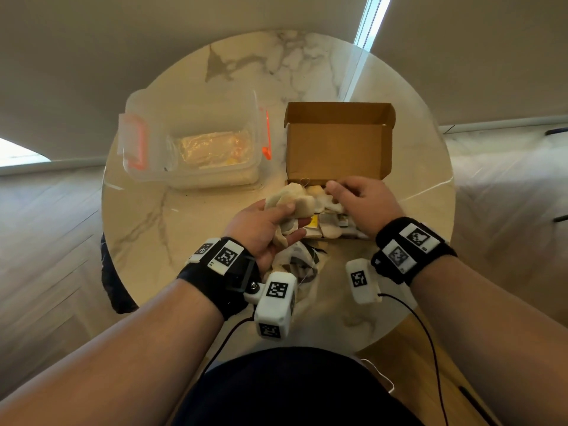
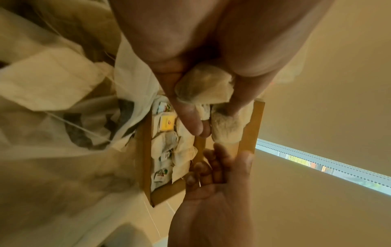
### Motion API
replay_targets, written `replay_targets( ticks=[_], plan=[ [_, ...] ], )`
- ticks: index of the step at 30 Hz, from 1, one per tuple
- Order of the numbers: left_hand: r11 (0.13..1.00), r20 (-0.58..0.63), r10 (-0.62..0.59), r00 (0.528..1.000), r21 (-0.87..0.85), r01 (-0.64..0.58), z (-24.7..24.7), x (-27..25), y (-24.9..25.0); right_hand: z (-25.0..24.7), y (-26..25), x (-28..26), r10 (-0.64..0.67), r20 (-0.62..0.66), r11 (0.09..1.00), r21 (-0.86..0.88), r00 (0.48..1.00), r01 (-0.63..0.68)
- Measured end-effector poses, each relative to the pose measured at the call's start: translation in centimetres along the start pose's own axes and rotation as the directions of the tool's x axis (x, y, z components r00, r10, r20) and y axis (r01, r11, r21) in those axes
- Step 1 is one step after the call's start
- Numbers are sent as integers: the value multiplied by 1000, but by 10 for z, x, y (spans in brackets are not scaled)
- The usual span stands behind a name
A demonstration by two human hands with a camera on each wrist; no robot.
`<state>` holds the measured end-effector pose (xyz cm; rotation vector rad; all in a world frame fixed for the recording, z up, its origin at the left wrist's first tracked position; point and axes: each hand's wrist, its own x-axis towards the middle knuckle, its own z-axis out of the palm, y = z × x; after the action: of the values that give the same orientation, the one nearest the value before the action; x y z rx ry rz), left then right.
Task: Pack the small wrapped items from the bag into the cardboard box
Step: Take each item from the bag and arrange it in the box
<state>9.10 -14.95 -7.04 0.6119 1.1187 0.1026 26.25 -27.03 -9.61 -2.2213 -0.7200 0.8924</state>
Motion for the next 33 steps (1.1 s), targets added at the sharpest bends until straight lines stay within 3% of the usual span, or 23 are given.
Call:
replay_targets(
  ticks=[2, 4, 7, 11, 13, 15, 17, 18, 22, 28, 33],
  plan=[
    [1000, 28, 4, 1000, 6, -4, 8, 0, -2, -9, -10, -17, -19, 74, 979, 206, 997, 3],
    [1000, 51, 5, 999, 10, -6, 17, -1, -4, -12, -12, -30, -22, 122, 954, 299, 992, -16],
    [1000, 51, -19, 998, -13, 20, 30, -3, -7, -17, -7, -41, 19, 63, 917, 397, 998, -43],
    [995, 3, -64, 998, -70, 64, 32, 0, -11, -28, 0, -52, 120, 45, 682, 723, 992, -115],
    [995, -35, -69, 997, -76, 66, 25, 2, -12, -32, 10, -53, 152, -22, 662, 745, 988, -85],
    [995, -70, -67, 995, -84, 61, 16, 3, -13, -32, 24, -51, 142, -139, 812, 582, 980, -35],
    [993, -82, -64, 995, -104, 55, 9, 2, -12, -27, 38, -48, 81, -224, 970, 242, 971, -25],
    [992, -81, -62, 995, -110, 53, 6, 0, -12, -23, 42, -46, 32, -232, 996, 92, 972, -11],
    [992, -64, -52, 997, -115, 45, 1, -5, -12, 0, 51, -38, -179, -176, 964, -230, 968, 137],
    [992, -61, -53, 997, -114, 46, -1, -8, -12, 18, 62, -35, -181, 19, 860, -483, 983, 168],
    [994, -51, -70, 996, -83, 65, -2, -7, -13, 19, 60, -32, -204, 38, 824, -533, 978, 192]
  ],
)
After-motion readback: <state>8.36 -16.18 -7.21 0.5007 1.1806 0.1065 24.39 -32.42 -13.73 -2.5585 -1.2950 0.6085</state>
